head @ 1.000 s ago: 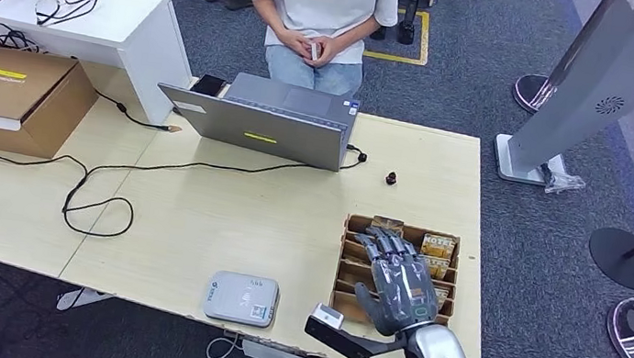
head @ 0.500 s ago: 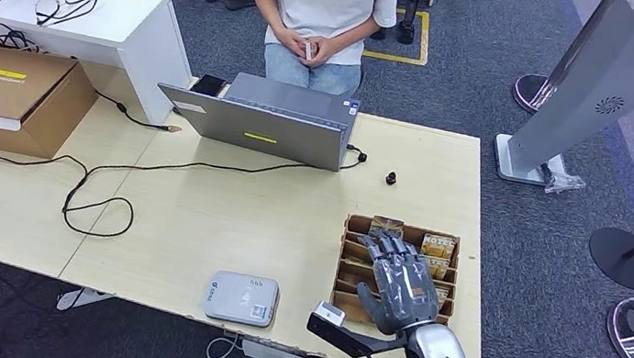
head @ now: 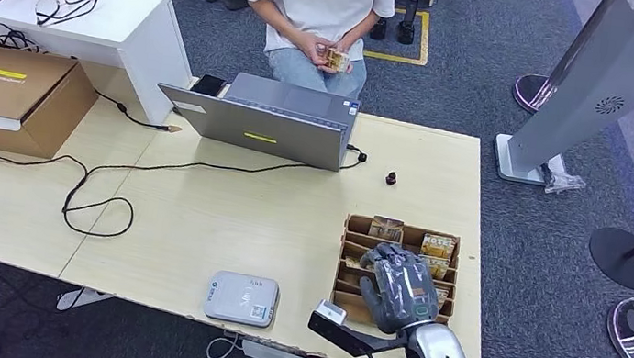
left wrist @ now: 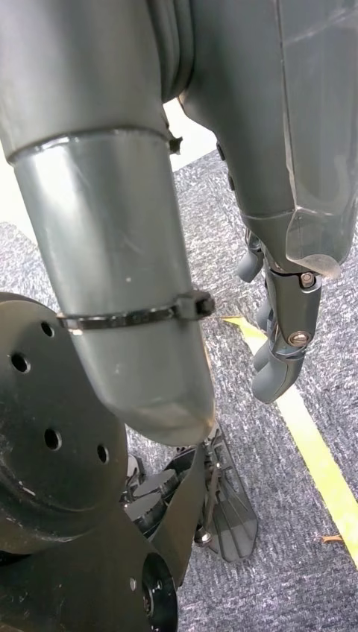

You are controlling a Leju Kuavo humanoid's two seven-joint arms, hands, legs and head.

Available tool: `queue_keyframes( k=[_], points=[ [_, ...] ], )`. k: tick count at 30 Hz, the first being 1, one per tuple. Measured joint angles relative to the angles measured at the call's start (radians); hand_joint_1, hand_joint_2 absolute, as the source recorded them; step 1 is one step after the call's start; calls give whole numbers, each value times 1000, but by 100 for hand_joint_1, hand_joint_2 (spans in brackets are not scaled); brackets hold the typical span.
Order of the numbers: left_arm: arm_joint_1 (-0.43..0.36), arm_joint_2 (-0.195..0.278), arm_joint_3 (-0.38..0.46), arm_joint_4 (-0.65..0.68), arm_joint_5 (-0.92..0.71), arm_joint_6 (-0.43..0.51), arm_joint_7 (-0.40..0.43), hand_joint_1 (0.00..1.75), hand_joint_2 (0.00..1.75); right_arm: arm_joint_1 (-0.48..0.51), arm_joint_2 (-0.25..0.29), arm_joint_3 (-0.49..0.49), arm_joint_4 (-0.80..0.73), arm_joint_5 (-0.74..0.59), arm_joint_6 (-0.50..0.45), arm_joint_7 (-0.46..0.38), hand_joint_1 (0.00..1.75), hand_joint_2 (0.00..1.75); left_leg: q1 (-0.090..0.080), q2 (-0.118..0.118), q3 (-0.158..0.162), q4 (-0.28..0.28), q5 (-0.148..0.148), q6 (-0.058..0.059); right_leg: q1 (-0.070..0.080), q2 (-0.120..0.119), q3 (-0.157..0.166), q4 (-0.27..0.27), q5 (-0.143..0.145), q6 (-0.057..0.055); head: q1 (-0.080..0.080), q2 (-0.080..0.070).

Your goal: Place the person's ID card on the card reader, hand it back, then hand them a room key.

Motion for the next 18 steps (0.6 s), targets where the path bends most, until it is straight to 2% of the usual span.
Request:
queue_keyframes(
  k=[4, 6, 7, 9, 11, 13, 18],
  points=[
    [-1, 2, 0, 5, 0, 0, 0, 0, 0, 0, 0, 0, 3, 1, 0, 0, 87, 175, 0, 0, 0, 0, 0, 0, 0, 0, 0, 0, 0, 0, 0, 0],
    [-1, 3, 0, 6, 0, 0, 0, 0, 0, 0, 0, 0, 4, 1, 0, 0, 89, 175, 0, 0, 0, 0, 0, 0, 0, 0, 0, 0, 0, 0, 0, 0],
    [-1, 3, 0, 7, 0, 0, 0, 0, 0, 0, 0, 0, 4, 1, 0, 0, 93, 175, 0, 0, 0, 0, 0, 0, 0, 0, 0, 0, 0, 0, 0, 0],
    [-1, 3, 0, 8, 0, 0, 0, 0, 0, 0, 0, 0, 4, 1, 0, 0, 114, 175, 0, 0, 0, 0, 0, 0, 0, 0, 0, 0, 0, 0, 0, 0],
    [-1, 3, 0, 9, 0, 0, 0, 0, 0, 0, 0, 0, 4, 1, 0, 0, 148, 175, 0, 0, 0, 0, 0, 0, 0, 0, 0, 0, 0, 0, 0, 0],
    [-1, 3, 0, 10, 0, 0, 0, 0, 0, 0, 0, 0, 5, 1, 0, 0, 171, 175, 0, 0, 0, 0, 0, 0, 0, 0, 0, 0, 0, 0, 0, 0],
    [-1, 4, 0, 14, 0, 0, 0, 0, 0, -3, 0, 0, 7, 1, -7, 0, 175, 175, 0, 0, 0, 0, 0, 0, 0, 0, 0, 0, 0, 0, 0, 0]
  ],
)
